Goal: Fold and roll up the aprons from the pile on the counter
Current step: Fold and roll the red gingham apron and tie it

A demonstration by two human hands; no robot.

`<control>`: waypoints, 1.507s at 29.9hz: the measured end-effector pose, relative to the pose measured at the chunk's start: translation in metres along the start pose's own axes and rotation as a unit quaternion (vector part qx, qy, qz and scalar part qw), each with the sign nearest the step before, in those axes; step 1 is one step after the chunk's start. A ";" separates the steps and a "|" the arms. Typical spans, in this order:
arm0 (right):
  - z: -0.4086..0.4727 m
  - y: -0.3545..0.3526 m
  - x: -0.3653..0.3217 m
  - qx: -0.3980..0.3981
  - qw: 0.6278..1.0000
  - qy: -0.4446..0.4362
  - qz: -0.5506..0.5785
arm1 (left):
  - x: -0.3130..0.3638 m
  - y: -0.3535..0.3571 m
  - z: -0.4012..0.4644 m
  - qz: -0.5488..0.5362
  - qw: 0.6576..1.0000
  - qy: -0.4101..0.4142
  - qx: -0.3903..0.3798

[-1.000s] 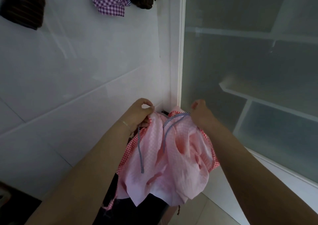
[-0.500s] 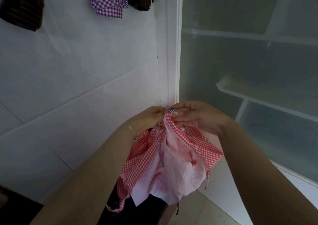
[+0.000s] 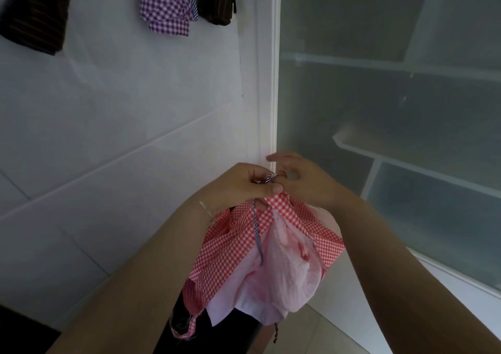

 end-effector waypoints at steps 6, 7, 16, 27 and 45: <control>-0.007 -0.004 -0.004 -0.053 0.985 0.033 0.161 | 0.005 -0.010 -0.006 -0.057 0.998 0.005 0.008; -0.009 -0.005 -0.006 -0.066 0.985 0.031 0.158 | 0.004 -0.012 -0.006 -0.067 0.998 -0.002 0.006; -0.019 -0.004 0.015 -0.097 0.992 0.065 0.045 | -0.013 -0.014 0.003 -0.182 0.983 -0.023 -0.012; -0.027 -0.013 0.018 0.105 0.937 0.101 0.317 | 0.021 -0.013 0.021 0.145 0.969 0.115 0.163; -0.015 -0.008 0.007 0.001 0.987 0.118 0.108 | 0.033 -0.013 0.001 0.204 0.977 -0.021 -0.059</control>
Point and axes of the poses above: each hand's wrist, its own z-axis towards the middle knuckle, its own y-axis out of the palm, x = y × z, the point moved 4 cm from there along z, towards the middle knuckle, and after that the axes turned 13 degrees about -z, right-handed, at the moved point
